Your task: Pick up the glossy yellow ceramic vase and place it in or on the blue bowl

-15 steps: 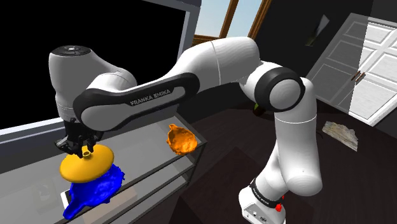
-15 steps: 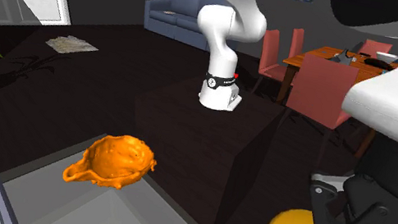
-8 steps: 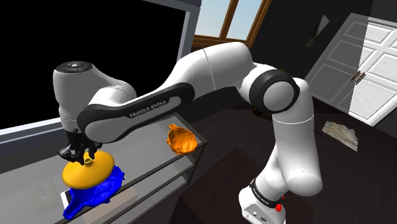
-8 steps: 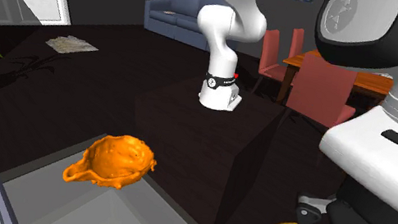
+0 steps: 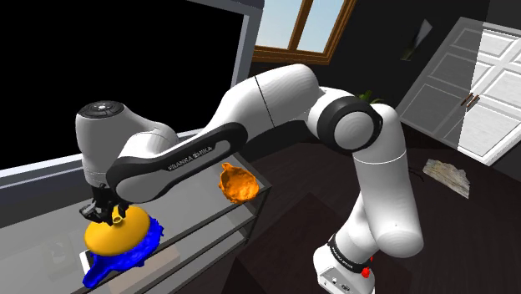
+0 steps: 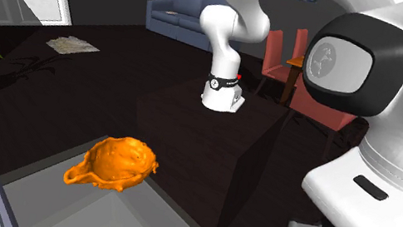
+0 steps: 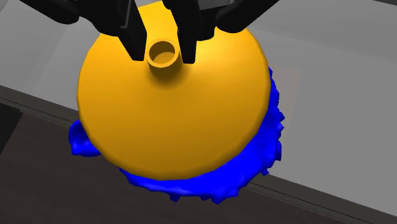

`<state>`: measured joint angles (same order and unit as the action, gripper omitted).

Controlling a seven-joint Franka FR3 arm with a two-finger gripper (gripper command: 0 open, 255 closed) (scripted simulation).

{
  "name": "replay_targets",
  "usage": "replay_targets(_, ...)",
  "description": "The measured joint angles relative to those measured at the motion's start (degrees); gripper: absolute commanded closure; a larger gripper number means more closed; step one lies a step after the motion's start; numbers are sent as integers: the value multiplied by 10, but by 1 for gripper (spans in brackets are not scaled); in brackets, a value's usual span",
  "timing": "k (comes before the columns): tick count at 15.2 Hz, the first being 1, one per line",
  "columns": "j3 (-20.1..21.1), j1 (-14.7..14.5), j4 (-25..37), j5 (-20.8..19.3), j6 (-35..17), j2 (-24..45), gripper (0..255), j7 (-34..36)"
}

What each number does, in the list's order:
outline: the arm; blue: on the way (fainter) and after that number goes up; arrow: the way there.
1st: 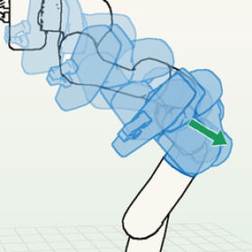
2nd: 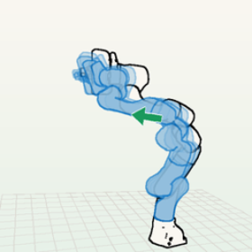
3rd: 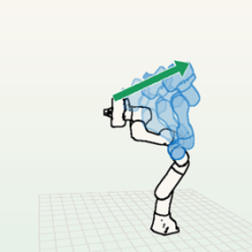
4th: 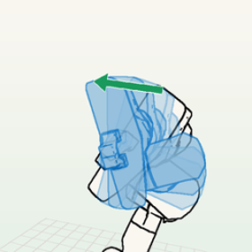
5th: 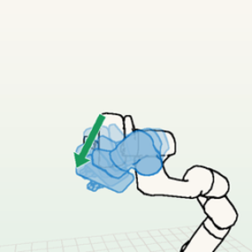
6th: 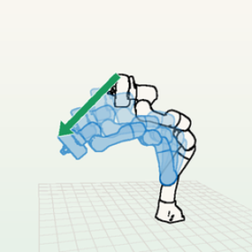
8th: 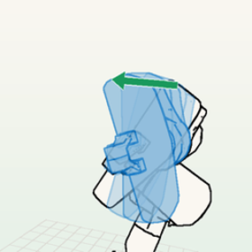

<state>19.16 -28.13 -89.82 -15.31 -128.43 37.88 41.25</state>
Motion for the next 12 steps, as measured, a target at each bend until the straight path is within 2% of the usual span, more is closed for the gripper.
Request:
replay_targets(8,-4,-2,-2,-5,-16,14,255,3)
replay_targets(9,-4,-2,-2,-5,-16,14,0,3)
replay_targets(12,-4,-2,-2,-5,-16,14,0,3)
